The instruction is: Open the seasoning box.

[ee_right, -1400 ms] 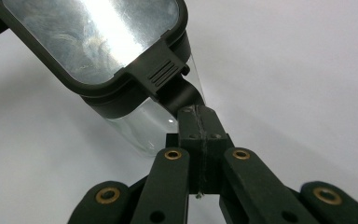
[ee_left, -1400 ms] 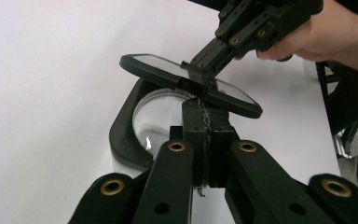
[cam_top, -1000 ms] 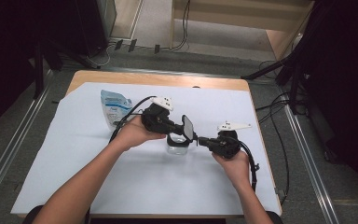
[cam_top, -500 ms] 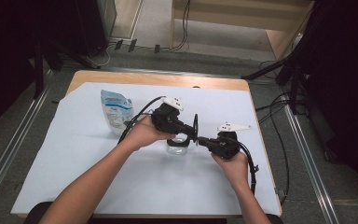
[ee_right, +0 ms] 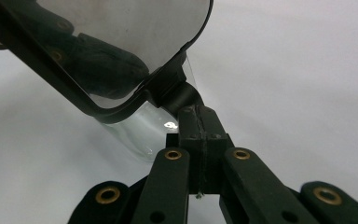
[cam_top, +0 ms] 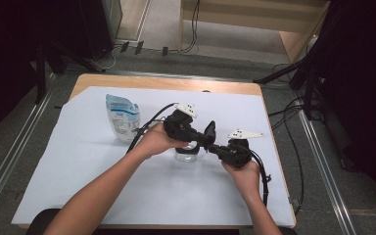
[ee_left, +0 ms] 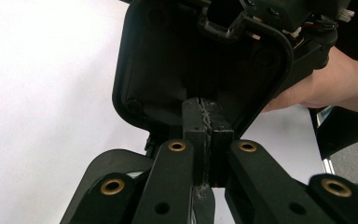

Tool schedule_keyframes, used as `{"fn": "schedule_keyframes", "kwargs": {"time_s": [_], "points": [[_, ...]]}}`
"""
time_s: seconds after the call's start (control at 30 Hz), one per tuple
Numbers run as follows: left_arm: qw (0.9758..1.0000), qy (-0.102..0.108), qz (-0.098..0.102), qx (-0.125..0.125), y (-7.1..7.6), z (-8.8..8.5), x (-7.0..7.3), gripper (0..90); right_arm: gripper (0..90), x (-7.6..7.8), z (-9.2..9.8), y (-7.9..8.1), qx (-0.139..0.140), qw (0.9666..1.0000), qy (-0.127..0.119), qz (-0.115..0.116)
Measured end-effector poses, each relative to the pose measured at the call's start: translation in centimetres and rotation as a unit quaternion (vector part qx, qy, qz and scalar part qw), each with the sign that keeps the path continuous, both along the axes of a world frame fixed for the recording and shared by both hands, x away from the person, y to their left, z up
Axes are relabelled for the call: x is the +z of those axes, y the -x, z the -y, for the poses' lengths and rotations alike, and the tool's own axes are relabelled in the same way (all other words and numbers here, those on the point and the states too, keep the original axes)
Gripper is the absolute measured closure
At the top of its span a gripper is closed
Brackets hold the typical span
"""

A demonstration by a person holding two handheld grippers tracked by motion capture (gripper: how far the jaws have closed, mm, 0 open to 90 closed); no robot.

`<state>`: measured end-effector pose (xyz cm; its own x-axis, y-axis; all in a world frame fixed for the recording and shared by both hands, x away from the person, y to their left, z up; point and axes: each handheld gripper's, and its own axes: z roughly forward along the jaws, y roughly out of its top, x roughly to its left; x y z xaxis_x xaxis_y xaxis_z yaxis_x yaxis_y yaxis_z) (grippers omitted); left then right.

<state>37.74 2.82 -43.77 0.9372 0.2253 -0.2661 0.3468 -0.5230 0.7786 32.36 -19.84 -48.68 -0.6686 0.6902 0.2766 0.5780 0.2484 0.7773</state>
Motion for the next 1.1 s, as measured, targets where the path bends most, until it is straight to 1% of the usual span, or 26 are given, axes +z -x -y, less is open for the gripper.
{"fn": "schedule_keyframes", "kwargs": {"time_s": [0.07,0.1,0.13,0.17,0.23,0.3,0.33,0.4,0.47,0.5,0.57,0.6,0.67,0.73,0.8,0.87,0.93,0.97,1.0,1.03,1.07,1.1], "points": [[1.0,-0.009,-0.001,0.002,0.1,0.1,-0.2,90.0,90.0,0.0,0.0,0.0,-0.001,1.0,0.001,0.001],[1.0,-0.008,-0.004,-0.002,0.0,0.0,-0.3,90.0,90.0,0.0,0.1,0.0,0.0,1.0,0.001,0.0],[1.0,-0.003,-0.009,-0.002,0.0,-0.1,-0.4,90.0,90.0,0.0,0.1,0.1,0.0,1.0,-0.001,-0.002],[0.9999,0.002,-0.013,0.002,-0.1,-0.3,-0.4,90.0,90.0,-0.1,0.1,0.0,0.002,1.0,-0.002,-0.004],[0.9999,0.002,-0.012,0.003,-0.1,-0.7,-0.4,90.0,90.0,-0.1,0.0,0.0,0.003,1.0,0.003,-0.005],[0.9999,-0.001,-0.007,0.01,0.0,-1.0,-0.2,89.6,90.0,-0.1,0.1,0.0,0.004,1.0,0.003,-0.006],[0.9999,-0.001,-0.01,0.01,0.0,-1.1,-0.1,86.9,90.0,-0.1,0.1,0.0,0.003,1.0,0.004,-0.005],[0.9999,0.0,-0.007,0.015,0.1,-1.5,0.1,80.7,89.4,0.0,0.2,0.0,0.001,1.0,0.004,-0.003],[0.9998,0.002,0.003,0.018,0.2,-2.0,0.5,75.2,85.5,0.1,0.4,0.1,-0.001,1.0,0.002,0.0],[0.9998,0.001,0.007,0.019,0.4,-2.2,0.6,73.0,82.8,0.2,0.5,0.1,-0.001,1.0,-0.004,-0.004],[0.9996,-0.001,0.021,0.021,0.6,-2.7,0.9,70.5,77.3,0.2,0.7,0.2,0.002,0.9999,-0.01,-0.003],[0.9995,0.004,0.024,0.022,0.8,-3.0,1.1,69.4,76.0,0.2,0.7,0.4,0.005,0.9999,-0.008,-0.004],[0.9994,0.014,0.023,0.021,1.0,-3.6,1.2,67.5,73.7,0.1,0.8,0.5,0.005,1.0,-0.006,-0.003],[0.9992,0.013,0.026,0.027,1.2,-4.0,1.2,65.1,71.4,0.1,0.9,0.8,0.008,1.0,-0.002,0.0],[0.9988,0.013,0.028,0.039,1.4,-4.5,1.0,63.0,69.2,0.1,0.9,1.2,0.012,0.9999,0.002,0.003],[0.9985,0.005,0.027,0.048,1.4,-5.0,0.8,64.6,66.5,0.0,0.9,1.5,0.019,0.9998,0.005,0.003],[0.9982,0.012,0.025,0.054,1.5,-5.7,0.5,63.8,61.9,-0.1,0.8,1.9,0.027,0.9996,0.009,0.007],[0.998,0.012,0.022,0.057,1.5,-6.0,0.3,62.2,61.6,-0.2,0.7,2.1,0.032,0.9994,0.012,0.01],[0.9978,0.007,0.02,0.062,1.6,-6.2,0.2,58.5,60.6,-0.2,0.7,2.3,0.037,0.9991,0.015,0.013],[0.9978,0.004,0.015,0.064,1.6,-6.4,0.1,57.2,59.9,-0.3,0.7,2.5,0.038,0.999,0.017,0.016],[0.9978,0.006,0.013,0.065,1.7,-6.7,0.0,55.9,59.8,-0.3,0.7,2.6,0.042,0.9989,0.014,0.017],[0.9984,0.007,0.004,0.056,1.6,-7.0,-0.2,55.5,59.5,-0.3,0.7,2.7,0.044,0.9987,0.013,0.019]]}}
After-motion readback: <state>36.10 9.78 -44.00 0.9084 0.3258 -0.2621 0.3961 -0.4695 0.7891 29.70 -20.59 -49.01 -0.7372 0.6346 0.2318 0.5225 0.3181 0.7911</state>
